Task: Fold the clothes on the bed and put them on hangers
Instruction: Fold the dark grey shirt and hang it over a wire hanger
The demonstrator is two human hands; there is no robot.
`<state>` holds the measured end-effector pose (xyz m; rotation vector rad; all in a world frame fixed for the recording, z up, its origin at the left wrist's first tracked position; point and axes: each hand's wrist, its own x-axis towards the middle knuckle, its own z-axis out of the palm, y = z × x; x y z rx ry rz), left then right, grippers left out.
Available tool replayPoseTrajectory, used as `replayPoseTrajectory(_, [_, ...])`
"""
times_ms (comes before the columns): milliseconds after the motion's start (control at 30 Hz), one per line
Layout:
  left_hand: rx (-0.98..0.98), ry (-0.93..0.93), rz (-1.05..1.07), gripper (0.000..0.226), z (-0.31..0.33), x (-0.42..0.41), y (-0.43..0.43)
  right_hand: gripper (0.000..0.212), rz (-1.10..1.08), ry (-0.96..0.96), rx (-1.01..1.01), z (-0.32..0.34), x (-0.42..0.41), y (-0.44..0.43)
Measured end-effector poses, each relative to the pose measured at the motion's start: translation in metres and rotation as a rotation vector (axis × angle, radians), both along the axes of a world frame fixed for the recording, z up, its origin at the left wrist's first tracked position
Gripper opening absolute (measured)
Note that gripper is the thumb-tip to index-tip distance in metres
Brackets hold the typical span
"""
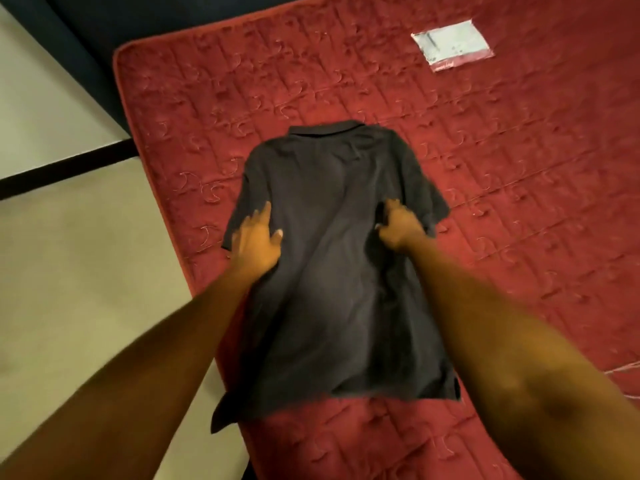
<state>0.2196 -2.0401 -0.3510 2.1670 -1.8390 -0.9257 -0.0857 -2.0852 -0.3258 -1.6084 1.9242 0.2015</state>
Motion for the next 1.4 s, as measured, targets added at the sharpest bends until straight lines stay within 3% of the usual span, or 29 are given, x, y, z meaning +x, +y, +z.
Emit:
replayPoseTrajectory(67, [0.063, -0.019, 0.014, 0.067, -0.008, -0.001, 0.054, 0.05, 0.084, 0.077, 0.061, -0.015, 0.001, 0.042])
replayPoseTrajectory(133, [0.072, -0.073, 0.022, 0.069, -0.01, -0.003, 0.103, 0.06, 0.122, 0.095, 0.098, -0.023, -0.001, 0.083])
replayPoseTrajectory(233, [0.042, -0.104, 0.069, 0.075, -0.014, -0.011, 0.159, 0.067, 0.138, 0.112, -0.045, -0.038, -0.017, 0.135])
replayPoseTrajectory(400, [-0.07, -0.123, 0.247, 0.068, -0.024, -0.031, 0.21, 0.055, -0.101, 0.049, -0.426, -0.075, -0.048, 0.205])
replayPoseTrajectory(500, [-0.098, -0.205, 0.357, 0.056, -0.024, -0.051, 0.224, 0.067, -0.199, -0.02, -0.601, -0.095, -0.054, 0.224])
replayPoseTrajectory(633, [-0.069, -0.36, 0.476, 0.068, -0.031, -0.076, 0.243, 0.093, -0.316, 0.09, -0.567, -0.099, -0.069, 0.226])
replayPoseTrajectory(700, [-0.054, -0.366, 0.522, 0.066, -0.03, -0.083, 0.251, 0.078, -0.32, 0.04, -0.536, -0.094, -0.084, 0.226])
replayPoseTrajectory(800, [-0.066, -0.235, 0.563, 0.061, -0.021, -0.087, 0.263, 0.051, -0.272, -0.213, -0.487, -0.098, -0.105, 0.231])
replayPoseTrajectory(933, [-0.263, 0.164, 0.732, 0.058, 0.003, -0.097, 0.292, 0.035, -0.429, -0.983, -0.454, -0.069, -0.13, 0.262])
replayPoseTrajectory(1000, [-0.328, 0.411, 0.807, 0.056, 0.018, -0.096, 0.309, 0.033, -0.531, -1.217, -0.433, -0.052, -0.145, 0.276])
replayPoseTrajectory(1067, [-0.312, 0.634, 0.854, 0.053, 0.031, -0.092, 0.332, 0.036, -0.569, -1.288, -0.4, -0.036, -0.163, 0.296])
replayPoseTrajectory(1133, [-0.193, 0.742, 0.808, 0.048, 0.039, -0.089, 0.369, 0.045, -0.567, -1.307, -0.265, -0.021, -0.186, 0.322])
replayPoseTrajectory(1200, [0.103, 0.696, 0.727, 0.045, 0.031, -0.091, 0.413, 0.05, -0.497, -1.083, -0.093, -0.021, -0.21, 0.357])
replayPoseTrajectory(1267, [0.344, 0.636, 0.66, 0.037, 0.016, -0.091, 0.455, 0.034, -0.423, -0.831, 0.041, -0.026, -0.221, 0.396])
replayPoseTrajectory(1333, [0.335, 0.61, 0.681, 0.034, -0.001, -0.088, 0.48, 0.029, -0.444, -0.786, 0.059, -0.039, -0.224, 0.413])
replayPoseTrajectory(1400, [0.189, 0.625, 0.732, 0.033, -0.011, -0.091, 0.494, 0.03, -0.475, -0.792, -0.034, -0.047, -0.225, 0.413])
